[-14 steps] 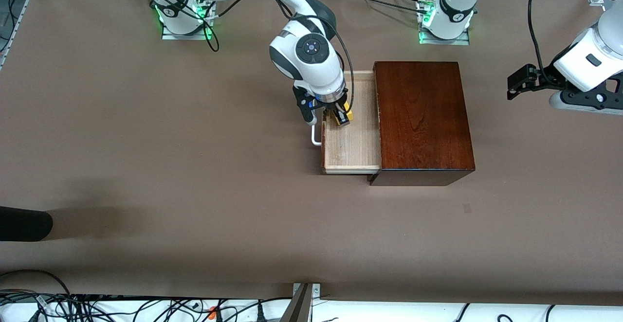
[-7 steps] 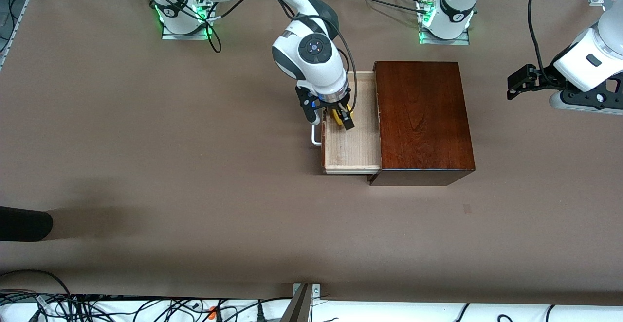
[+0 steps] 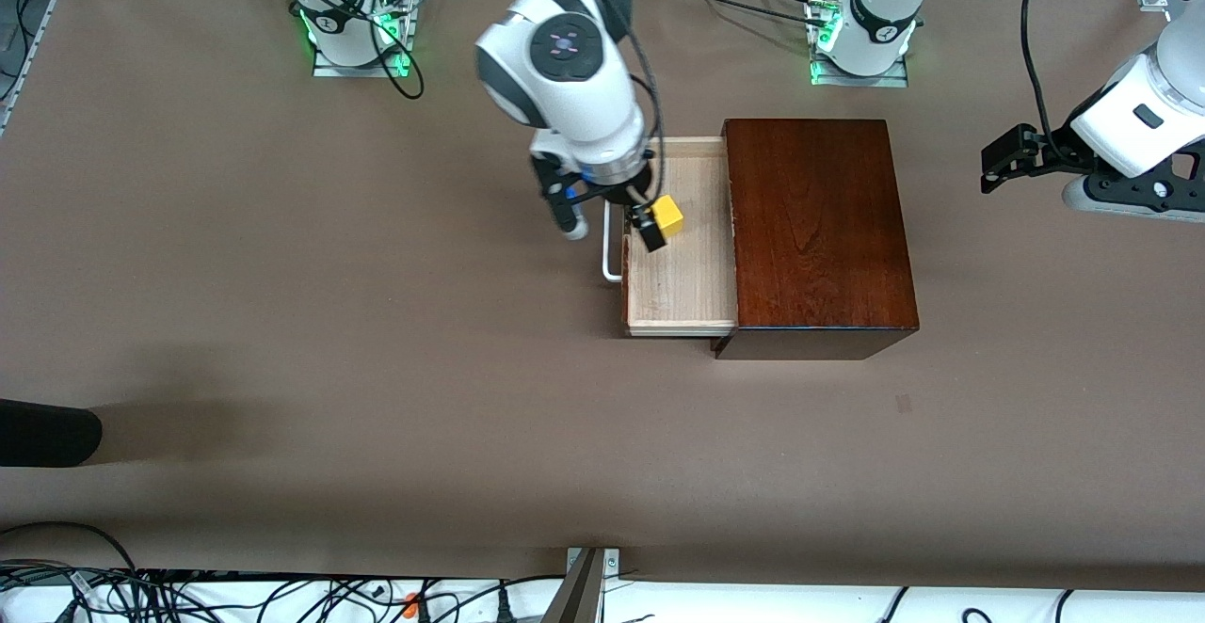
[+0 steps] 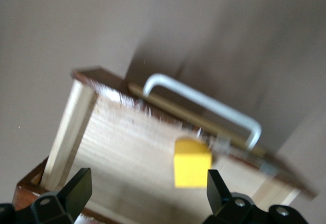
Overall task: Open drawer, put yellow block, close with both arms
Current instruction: 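Withdraw the right gripper while the left gripper reaches the drawer handle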
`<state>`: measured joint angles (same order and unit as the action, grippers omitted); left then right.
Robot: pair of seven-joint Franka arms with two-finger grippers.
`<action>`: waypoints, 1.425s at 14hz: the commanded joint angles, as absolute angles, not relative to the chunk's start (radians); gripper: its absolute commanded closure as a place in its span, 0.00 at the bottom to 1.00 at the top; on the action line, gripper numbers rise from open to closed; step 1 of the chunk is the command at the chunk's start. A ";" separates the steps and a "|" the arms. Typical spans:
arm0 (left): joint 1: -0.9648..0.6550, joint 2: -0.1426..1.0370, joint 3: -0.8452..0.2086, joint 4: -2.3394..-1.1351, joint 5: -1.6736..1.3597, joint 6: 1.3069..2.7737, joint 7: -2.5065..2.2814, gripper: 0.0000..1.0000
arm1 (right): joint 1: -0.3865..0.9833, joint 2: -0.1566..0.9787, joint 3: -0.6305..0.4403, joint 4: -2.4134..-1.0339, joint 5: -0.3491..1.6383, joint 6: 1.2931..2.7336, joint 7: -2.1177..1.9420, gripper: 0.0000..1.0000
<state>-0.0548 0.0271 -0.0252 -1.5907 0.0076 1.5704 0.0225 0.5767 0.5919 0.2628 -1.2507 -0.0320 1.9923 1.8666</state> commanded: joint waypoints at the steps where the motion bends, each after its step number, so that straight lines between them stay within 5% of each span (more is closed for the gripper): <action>1: -0.057 0.026 -0.028 -1.578 -0.011 1.569 0.015 0.00 | 0.493 0.528 0.268 -1.262 -0.026 1.863 1.613 0.00; 6: -0.083 0.060 -0.115 -1.540 -0.031 1.572 0.014 0.00 | 0.338 0.431 0.224 -1.269 -0.025 1.637 1.052 0.00; 10: -0.086 0.116 -0.256 -1.513 -0.018 1.577 0.022 0.00 | 0.273 0.348 0.051 -1.302 0.063 1.525 0.616 0.00; 16: -0.277 0.305 -0.330 -1.396 -0.023 1.672 0.246 0.00 | 0.020 0.042 0.022 -1.710 0.069 1.683 0.019 0.00; 20: -0.408 0.406 -0.330 -1.394 -0.014 1.773 0.565 0.00 | 0.014 -0.002 -0.061 -1.640 0.037 1.528 -0.020 0.00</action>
